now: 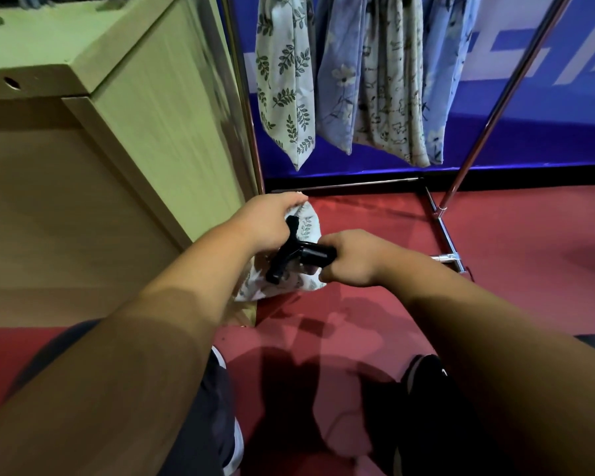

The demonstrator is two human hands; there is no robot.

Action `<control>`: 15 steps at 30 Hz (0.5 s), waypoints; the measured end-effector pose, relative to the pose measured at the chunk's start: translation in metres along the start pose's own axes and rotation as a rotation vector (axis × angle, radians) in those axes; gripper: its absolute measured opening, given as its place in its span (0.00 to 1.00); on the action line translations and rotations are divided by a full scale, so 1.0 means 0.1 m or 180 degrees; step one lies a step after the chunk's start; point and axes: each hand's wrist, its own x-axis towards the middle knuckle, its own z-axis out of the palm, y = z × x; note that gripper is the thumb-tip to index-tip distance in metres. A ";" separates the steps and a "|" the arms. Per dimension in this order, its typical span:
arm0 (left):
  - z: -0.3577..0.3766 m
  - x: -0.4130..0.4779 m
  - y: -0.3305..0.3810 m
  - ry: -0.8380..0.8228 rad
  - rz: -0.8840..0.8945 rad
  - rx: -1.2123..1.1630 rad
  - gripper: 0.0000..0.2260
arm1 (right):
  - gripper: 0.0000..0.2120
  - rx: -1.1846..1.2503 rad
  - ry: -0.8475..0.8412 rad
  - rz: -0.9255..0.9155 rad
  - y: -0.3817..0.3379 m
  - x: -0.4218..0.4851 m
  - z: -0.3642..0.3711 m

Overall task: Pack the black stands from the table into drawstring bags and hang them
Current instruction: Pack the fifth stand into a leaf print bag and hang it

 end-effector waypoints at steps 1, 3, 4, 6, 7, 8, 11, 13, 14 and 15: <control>-0.02 -0.01 0.01 -0.0045 0.0013 -0.0042 0.36 | 0.11 0.0030 -0.0039 0.0001 -0.01 -0.01 -0.01; -0.04 -0.03 0.05 -0.0145 0.0141 -0.0163 0.36 | 0.09 0.0104 -0.0079 0.0053 -0.01 -0.01 -0.03; -0.05 -0.04 0.07 -0.0205 0.0209 -0.0201 0.36 | 0.08 0.0154 -0.0080 0.0098 0.00 0.00 -0.03; -0.04 -0.04 0.09 -0.0255 0.0300 -0.0254 0.35 | 0.06 0.0310 -0.0062 0.0233 0.02 0.00 -0.04; -0.04 -0.04 0.08 -0.0232 0.0309 -0.0275 0.35 | 0.07 0.0432 -0.0075 0.0294 0.02 0.00 -0.03; -0.02 -0.04 0.07 -0.0195 0.0310 -0.0300 0.34 | 0.08 0.0544 -0.0080 0.0363 0.03 0.01 -0.03; -0.03 -0.03 0.06 -0.0121 0.0291 -0.0437 0.32 | 0.09 0.0664 -0.0098 0.0551 0.01 -0.01 -0.02; -0.06 -0.04 0.08 -0.0045 0.0298 -0.0462 0.32 | 0.10 0.0753 -0.0155 0.0743 0.02 0.00 -0.02; -0.07 -0.05 0.08 -0.0013 0.0297 -0.0460 0.33 | 0.11 0.0830 -0.0224 0.0846 0.04 0.01 -0.02; -0.08 -0.07 0.10 -0.0010 0.0286 -0.0457 0.33 | 0.13 0.0923 -0.0297 0.0921 0.06 0.03 -0.01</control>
